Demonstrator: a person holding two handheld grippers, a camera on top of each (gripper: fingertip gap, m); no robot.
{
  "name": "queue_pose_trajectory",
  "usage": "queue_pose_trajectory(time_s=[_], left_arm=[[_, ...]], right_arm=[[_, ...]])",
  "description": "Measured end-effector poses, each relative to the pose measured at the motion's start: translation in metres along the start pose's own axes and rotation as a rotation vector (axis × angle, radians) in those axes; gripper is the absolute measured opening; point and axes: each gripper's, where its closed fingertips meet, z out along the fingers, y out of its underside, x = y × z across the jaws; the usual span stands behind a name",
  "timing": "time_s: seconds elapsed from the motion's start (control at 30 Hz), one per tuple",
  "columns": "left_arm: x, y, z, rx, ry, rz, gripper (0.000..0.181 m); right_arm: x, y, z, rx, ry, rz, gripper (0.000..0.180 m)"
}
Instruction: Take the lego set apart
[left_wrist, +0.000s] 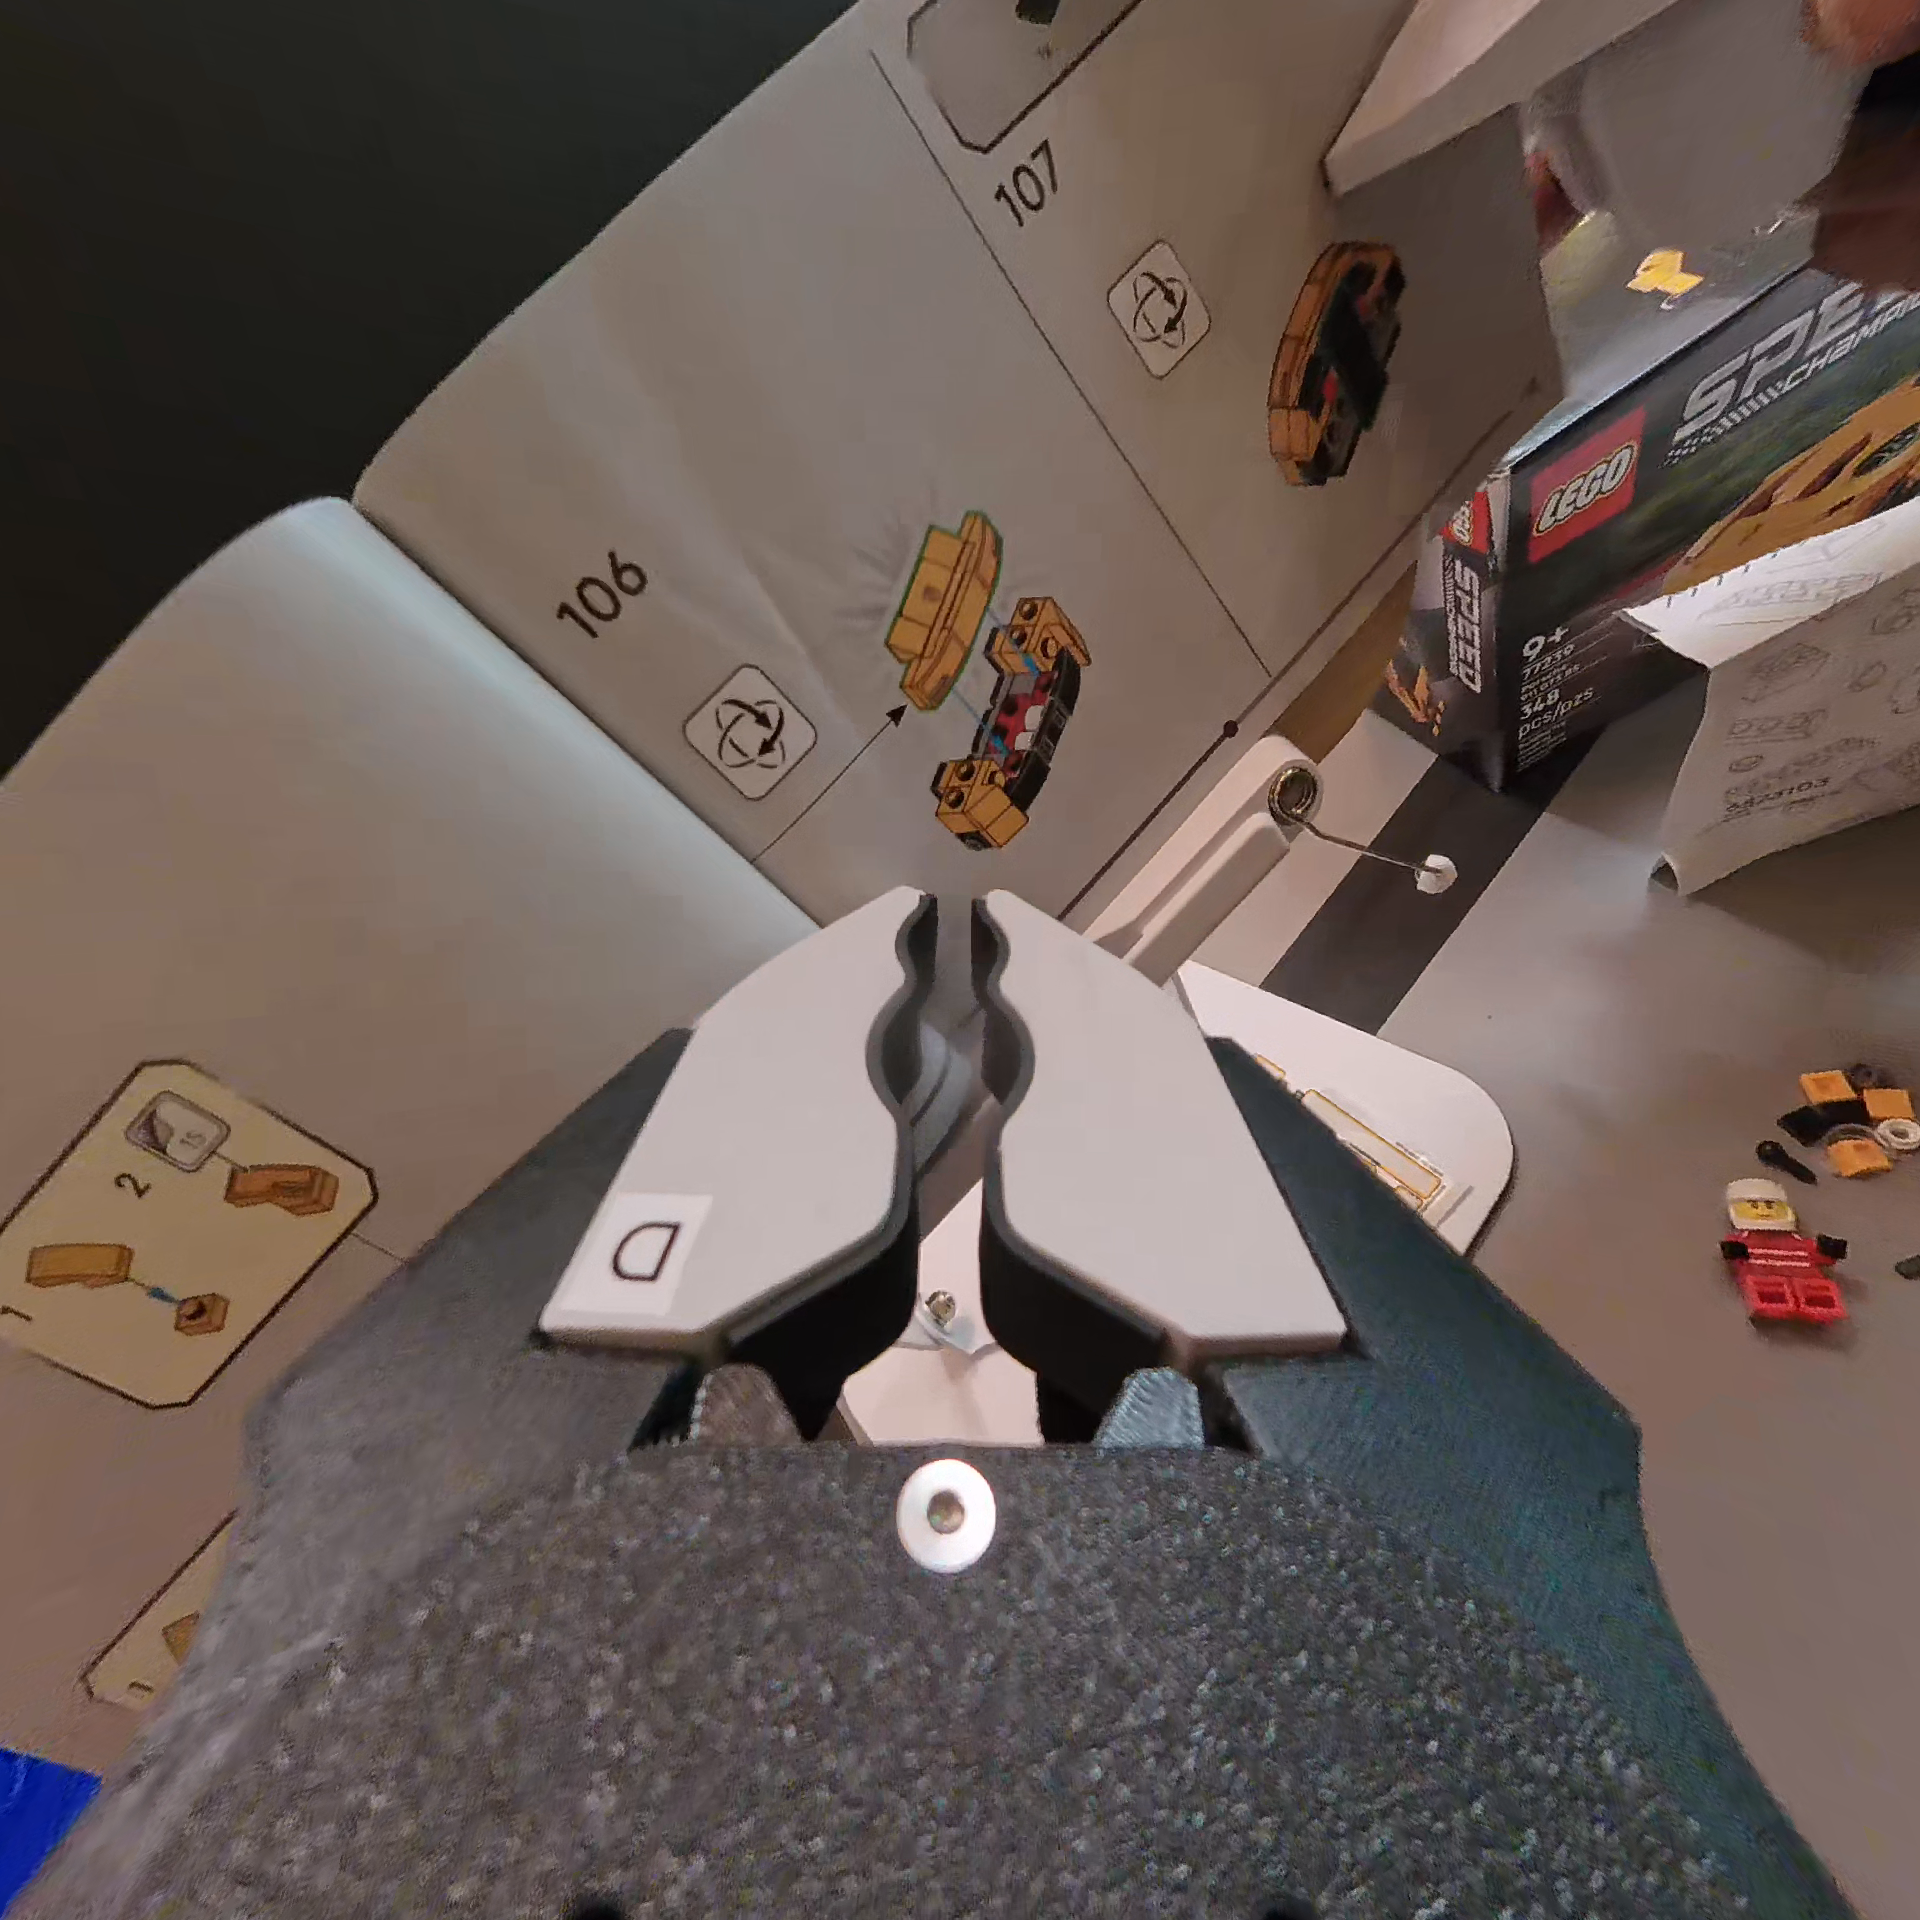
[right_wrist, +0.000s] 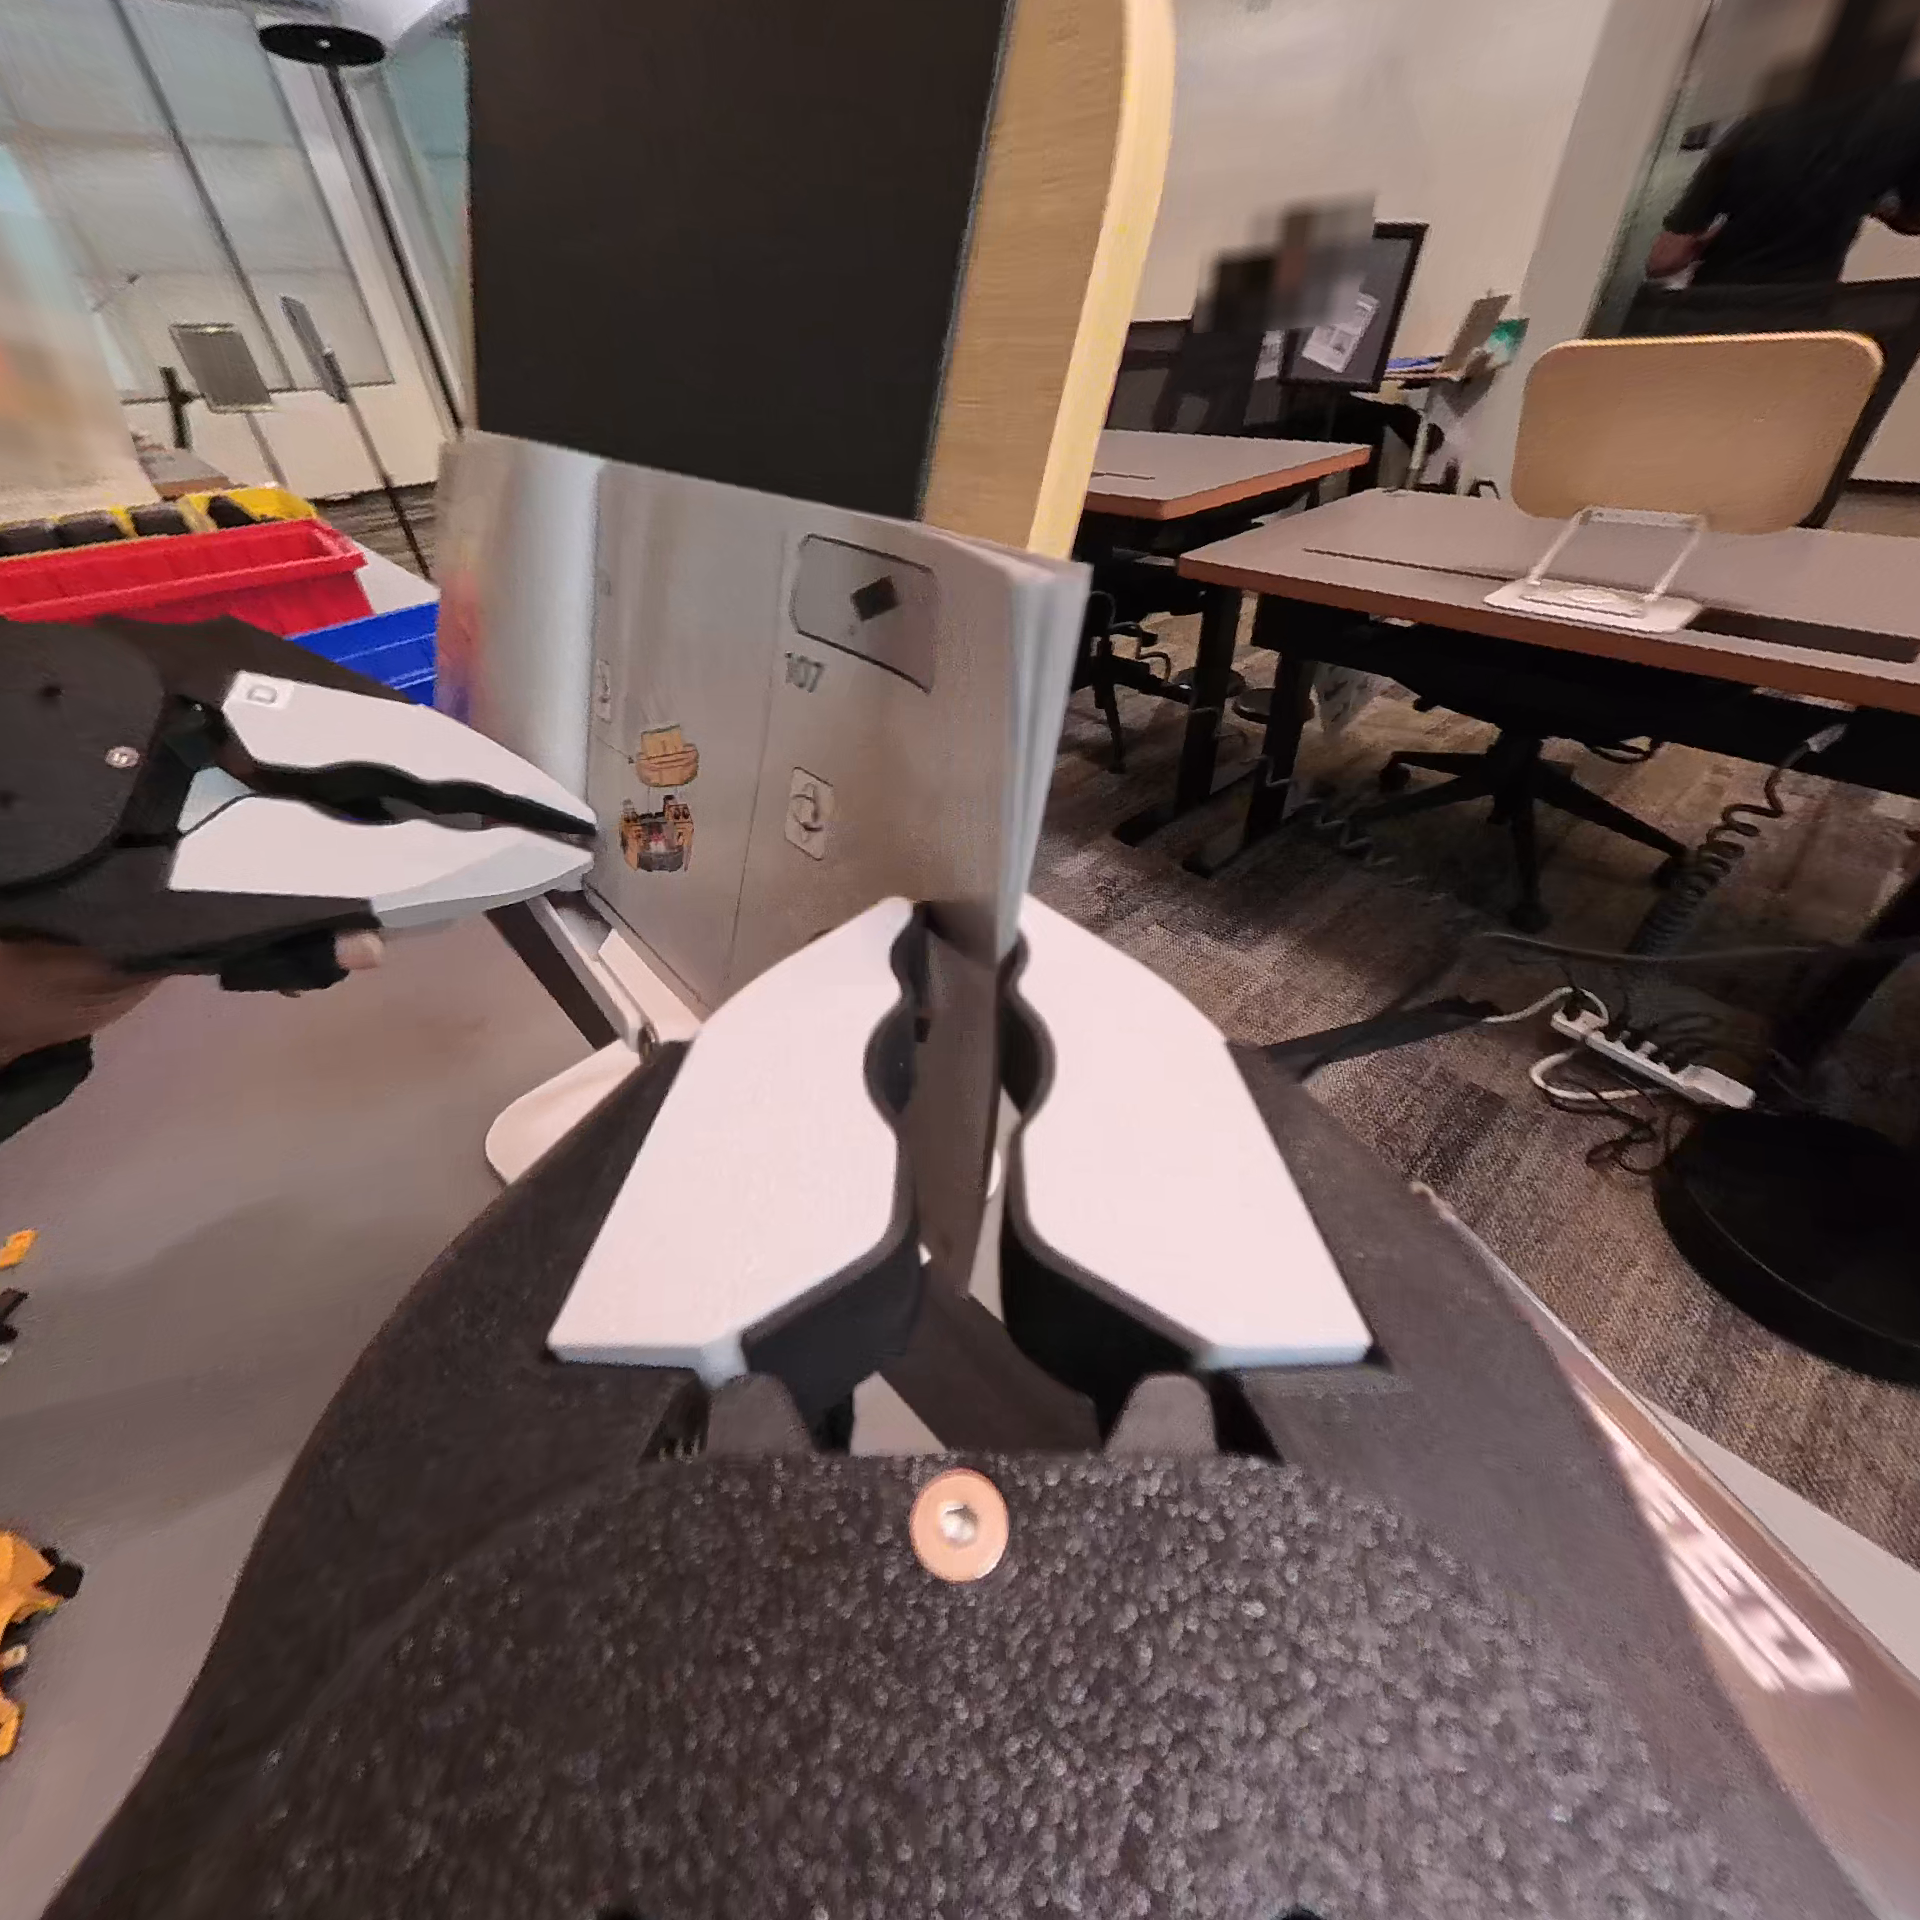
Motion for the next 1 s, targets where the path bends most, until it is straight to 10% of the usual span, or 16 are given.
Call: queue_pose_trajectory(time_s=[0.23,0.57,0.6,1.0], left_arm=[[-0.001,0.001,0.004,-0.020,-0.059,0.050,0.005],[-0.004,0.002,0.005,-0.068,-0.106,0.021,0.000],[-0.004,0.002,0.005,-0.073,-0.106,0.025,0.000],[-0.005,0.004,0.008,-0.105,-0.059,-0.004,0.000]], right_arm=[[-0.045,-0.010,-0.055,0.006,0.311,-0.347,0.036],[-0.053,0.118,0.041,-0.426,0.435,-0.666,0.022],[-0.052,0.118,0.044,-0.426,0.444,-0.701,0.000],[-0.056,0.066,0.012,-0.569,0.658,-1.312,0.002]])
